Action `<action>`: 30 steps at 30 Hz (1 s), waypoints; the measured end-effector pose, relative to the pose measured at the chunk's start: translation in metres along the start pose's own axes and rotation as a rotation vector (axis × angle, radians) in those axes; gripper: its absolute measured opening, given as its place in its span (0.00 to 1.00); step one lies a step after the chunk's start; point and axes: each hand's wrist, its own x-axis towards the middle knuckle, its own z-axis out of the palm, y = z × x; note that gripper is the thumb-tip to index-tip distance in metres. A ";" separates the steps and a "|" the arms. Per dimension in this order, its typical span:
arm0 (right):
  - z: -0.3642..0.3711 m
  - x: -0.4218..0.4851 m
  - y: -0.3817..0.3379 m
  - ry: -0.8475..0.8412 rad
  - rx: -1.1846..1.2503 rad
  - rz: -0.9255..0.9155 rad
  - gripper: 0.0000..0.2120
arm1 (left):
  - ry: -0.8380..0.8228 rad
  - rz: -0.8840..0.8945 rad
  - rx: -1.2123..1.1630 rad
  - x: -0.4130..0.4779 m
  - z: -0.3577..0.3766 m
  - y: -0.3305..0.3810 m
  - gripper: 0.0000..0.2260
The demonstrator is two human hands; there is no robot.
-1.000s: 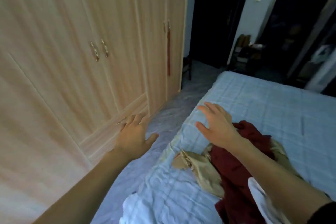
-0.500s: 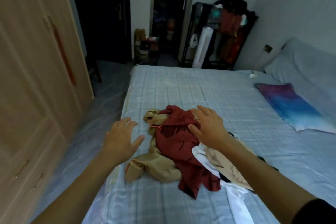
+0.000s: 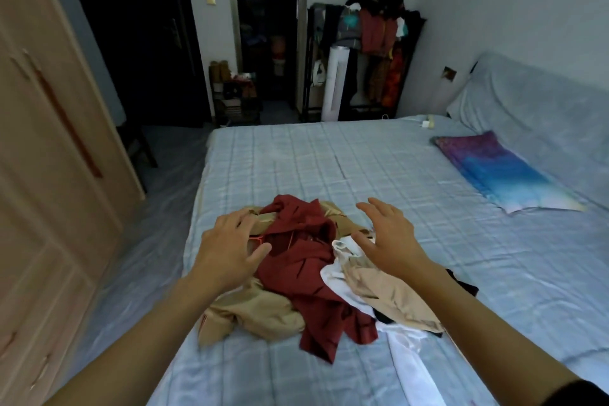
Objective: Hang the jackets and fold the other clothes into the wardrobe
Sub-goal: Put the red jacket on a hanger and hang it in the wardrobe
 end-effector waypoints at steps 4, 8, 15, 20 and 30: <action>0.001 0.011 0.029 0.010 0.072 -0.002 0.27 | 0.017 -0.030 0.004 0.008 0.006 0.020 0.26; 0.013 0.020 0.045 -0.024 0.118 -0.036 0.27 | -0.034 -0.083 0.001 0.000 0.023 0.035 0.28; 0.033 0.047 0.036 -0.010 0.213 -0.152 0.25 | -0.079 -0.124 0.016 0.020 0.034 0.004 0.26; 0.050 0.071 0.021 0.025 0.215 -0.132 0.26 | -0.050 -0.106 -0.065 0.054 0.044 -0.021 0.23; 0.092 0.126 0.017 -0.100 0.148 -0.064 0.26 | -0.120 -0.259 -0.137 0.094 0.103 -0.059 0.23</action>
